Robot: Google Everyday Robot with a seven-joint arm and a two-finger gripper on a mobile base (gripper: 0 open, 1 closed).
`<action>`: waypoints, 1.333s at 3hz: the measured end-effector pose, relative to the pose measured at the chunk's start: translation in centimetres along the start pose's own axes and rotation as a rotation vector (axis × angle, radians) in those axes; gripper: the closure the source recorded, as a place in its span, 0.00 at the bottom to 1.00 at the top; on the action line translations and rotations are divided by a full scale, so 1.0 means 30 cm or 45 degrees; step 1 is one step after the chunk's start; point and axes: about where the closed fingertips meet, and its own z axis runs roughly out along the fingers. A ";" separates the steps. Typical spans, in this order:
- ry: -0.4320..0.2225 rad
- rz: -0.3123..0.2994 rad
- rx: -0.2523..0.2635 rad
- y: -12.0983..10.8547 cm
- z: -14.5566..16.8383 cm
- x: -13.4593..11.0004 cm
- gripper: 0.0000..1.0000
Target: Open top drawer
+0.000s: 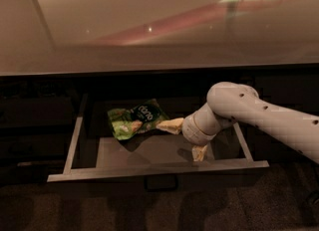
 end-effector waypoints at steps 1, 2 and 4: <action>-0.006 -0.038 -0.001 0.026 0.034 -0.044 0.00; 0.005 -0.087 -0.041 0.069 0.096 -0.099 0.00; 0.005 -0.100 -0.050 0.082 0.092 -0.122 0.00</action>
Offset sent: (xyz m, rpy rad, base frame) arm -0.0761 0.0271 -0.0731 -0.1152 -0.0166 0.1382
